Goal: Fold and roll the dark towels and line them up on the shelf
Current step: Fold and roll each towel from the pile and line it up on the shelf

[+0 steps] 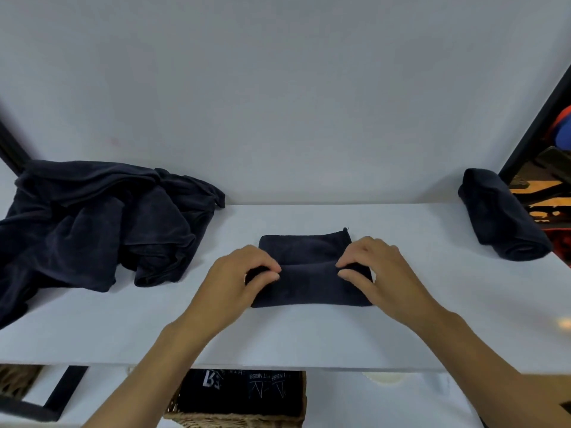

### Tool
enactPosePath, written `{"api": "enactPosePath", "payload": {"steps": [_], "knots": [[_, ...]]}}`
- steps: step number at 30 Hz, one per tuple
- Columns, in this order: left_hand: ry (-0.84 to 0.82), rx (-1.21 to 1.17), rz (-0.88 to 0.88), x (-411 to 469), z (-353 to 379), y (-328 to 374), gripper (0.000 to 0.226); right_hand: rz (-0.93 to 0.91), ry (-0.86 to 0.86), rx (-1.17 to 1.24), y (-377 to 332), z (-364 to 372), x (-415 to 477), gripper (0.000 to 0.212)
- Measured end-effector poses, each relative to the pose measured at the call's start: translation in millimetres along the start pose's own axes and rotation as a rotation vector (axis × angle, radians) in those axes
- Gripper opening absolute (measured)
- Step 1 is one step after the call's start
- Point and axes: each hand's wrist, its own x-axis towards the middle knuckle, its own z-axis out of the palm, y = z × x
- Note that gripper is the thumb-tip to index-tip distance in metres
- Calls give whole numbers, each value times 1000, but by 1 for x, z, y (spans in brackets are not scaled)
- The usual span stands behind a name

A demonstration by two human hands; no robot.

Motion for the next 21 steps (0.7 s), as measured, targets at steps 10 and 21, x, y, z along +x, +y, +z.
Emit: {"api": "enactPosePath", "payload": {"steps": [10,21], "knots": [[-163,-300,-242,6,0,-13,22,179,-219,231,2,-9,4,24],[25,295,71,17,-2,-12,44,-63,-65,-141,0,-1,5,36]]}}
